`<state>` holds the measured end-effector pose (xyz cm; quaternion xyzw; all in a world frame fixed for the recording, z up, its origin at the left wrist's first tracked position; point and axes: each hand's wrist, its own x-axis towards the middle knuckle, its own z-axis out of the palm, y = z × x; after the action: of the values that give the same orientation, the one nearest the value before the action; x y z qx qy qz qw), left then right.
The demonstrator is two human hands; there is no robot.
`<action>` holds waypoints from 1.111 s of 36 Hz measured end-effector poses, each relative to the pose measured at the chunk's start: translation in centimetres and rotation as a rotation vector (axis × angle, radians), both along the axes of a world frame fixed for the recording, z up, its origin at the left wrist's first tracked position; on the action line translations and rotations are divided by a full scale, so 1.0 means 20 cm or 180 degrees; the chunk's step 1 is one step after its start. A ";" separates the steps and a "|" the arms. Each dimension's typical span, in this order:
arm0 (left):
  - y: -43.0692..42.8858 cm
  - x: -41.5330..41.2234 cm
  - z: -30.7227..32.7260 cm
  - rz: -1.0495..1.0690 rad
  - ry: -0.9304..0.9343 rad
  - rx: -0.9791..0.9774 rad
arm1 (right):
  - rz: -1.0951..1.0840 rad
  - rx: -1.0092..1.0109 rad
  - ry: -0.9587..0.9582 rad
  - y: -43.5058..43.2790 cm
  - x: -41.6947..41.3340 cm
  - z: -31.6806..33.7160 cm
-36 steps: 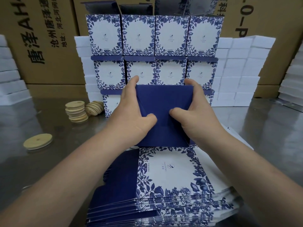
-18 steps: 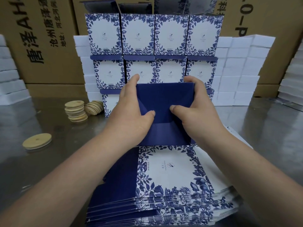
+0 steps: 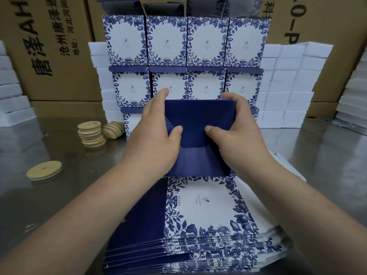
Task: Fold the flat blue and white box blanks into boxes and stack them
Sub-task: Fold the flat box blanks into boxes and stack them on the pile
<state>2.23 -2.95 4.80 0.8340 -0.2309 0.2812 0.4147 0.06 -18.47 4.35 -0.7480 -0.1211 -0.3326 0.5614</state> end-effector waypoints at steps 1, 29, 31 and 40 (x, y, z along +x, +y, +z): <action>0.00 0.00 0.00 0.0002 -0.0023 0.0001 | -0.0006 0.0002 -0.0009 0.00 0.00 0.00; -0.01 -0.02 0.00 0.0260 -0.0533 0.0055 | -0.0284 -0.0061 -0.0099 0.01 -0.02 0.02; -0.01 -0.02 0.00 0.0271 -0.0548 0.0045 | -0.0321 -0.0087 -0.0112 0.01 -0.02 0.02; -0.01 -0.03 0.01 0.0309 -0.0636 0.0014 | -0.0349 -0.0115 -0.0151 0.02 -0.03 0.02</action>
<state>1.63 -3.06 4.94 0.8129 -0.2311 0.3822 0.3738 -0.52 -18.09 4.84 -0.7554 -0.0993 -0.3782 0.5257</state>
